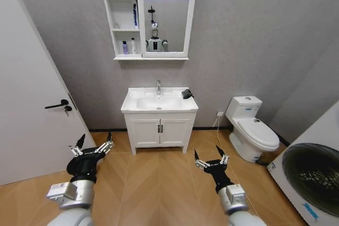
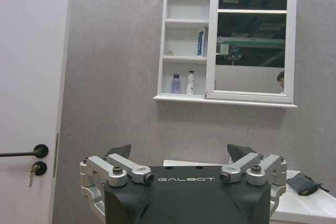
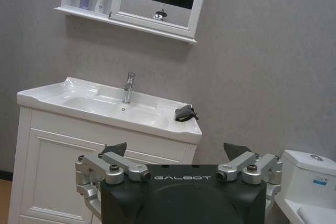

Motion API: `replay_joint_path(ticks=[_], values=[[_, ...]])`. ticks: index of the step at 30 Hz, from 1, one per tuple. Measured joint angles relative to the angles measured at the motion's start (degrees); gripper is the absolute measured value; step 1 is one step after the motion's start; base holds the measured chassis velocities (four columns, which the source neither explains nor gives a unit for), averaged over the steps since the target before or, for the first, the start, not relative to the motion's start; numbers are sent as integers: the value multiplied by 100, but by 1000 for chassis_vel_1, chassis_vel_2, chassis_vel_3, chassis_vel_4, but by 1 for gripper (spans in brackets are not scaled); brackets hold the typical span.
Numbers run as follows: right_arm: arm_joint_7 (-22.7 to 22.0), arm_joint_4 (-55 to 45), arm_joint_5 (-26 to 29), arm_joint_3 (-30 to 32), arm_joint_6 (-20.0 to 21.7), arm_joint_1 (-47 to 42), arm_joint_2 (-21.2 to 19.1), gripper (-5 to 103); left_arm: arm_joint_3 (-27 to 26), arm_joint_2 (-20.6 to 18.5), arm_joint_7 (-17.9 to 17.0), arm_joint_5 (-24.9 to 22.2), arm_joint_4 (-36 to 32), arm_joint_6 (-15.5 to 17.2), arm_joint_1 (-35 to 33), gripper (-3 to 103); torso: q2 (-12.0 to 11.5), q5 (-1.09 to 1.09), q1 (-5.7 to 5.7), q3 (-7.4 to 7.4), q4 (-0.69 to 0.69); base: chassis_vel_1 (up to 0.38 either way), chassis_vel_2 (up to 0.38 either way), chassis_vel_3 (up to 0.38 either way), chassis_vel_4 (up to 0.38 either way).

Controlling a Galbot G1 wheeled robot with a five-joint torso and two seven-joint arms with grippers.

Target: Move facial cleanser and shampoo from washbasin to cabinet, then wipe washbasin with towel.

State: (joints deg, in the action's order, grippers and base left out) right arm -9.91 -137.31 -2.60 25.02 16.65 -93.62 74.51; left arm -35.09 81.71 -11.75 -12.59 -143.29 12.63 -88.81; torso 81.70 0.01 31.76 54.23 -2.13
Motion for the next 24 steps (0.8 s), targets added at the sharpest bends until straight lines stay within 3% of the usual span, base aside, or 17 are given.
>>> replay_joint_path(ticks=[24], values=[[-7, -12, 3, 1, 16, 7, 1, 100, 129, -45, -97, -33, 4, 163, 136, 100, -3, -1, 5, 2, -3, -14, 7, 21, -14]])
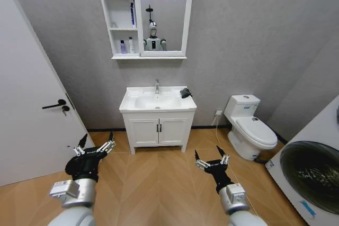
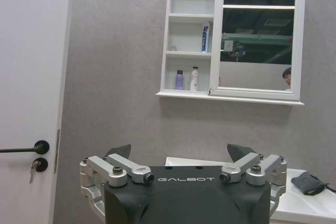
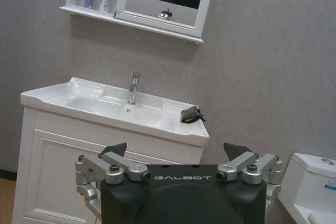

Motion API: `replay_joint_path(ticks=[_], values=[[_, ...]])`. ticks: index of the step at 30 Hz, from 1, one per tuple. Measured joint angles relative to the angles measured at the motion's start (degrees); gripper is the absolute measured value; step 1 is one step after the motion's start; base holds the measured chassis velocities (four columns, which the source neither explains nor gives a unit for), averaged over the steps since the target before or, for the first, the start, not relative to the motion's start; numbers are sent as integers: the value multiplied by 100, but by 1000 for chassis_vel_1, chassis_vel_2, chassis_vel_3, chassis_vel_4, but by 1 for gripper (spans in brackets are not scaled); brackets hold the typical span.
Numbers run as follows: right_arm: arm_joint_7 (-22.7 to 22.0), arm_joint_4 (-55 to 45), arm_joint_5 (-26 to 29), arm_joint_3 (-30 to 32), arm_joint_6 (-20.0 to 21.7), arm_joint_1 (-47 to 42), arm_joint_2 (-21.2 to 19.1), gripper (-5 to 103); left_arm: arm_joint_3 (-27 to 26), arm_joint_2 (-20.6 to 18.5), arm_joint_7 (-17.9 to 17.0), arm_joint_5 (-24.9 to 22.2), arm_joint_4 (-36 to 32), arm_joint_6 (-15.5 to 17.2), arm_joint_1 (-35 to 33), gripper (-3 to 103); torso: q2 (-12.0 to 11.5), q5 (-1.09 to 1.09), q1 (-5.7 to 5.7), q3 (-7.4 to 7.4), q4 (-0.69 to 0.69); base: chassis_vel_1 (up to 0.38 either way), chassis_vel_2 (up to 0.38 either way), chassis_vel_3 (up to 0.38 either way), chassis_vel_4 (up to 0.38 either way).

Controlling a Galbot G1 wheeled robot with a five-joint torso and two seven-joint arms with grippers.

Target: Move facial cleanser and shampoo from washbasin to cabinet, then wipe washbasin with towel.

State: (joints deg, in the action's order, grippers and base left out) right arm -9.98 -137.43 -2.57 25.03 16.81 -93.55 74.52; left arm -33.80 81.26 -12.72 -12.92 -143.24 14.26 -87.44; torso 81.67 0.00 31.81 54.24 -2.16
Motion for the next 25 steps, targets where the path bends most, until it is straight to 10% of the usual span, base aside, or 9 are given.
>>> replay_joint_path(ticks=[25], values=[[-8, -1, 3, -1, 0, 1, 0, 100, -34, -142, -310, -220, 9, -108, 31, 100, 0, 0, 1, 0, 0, 30, 27, 33, 25]])
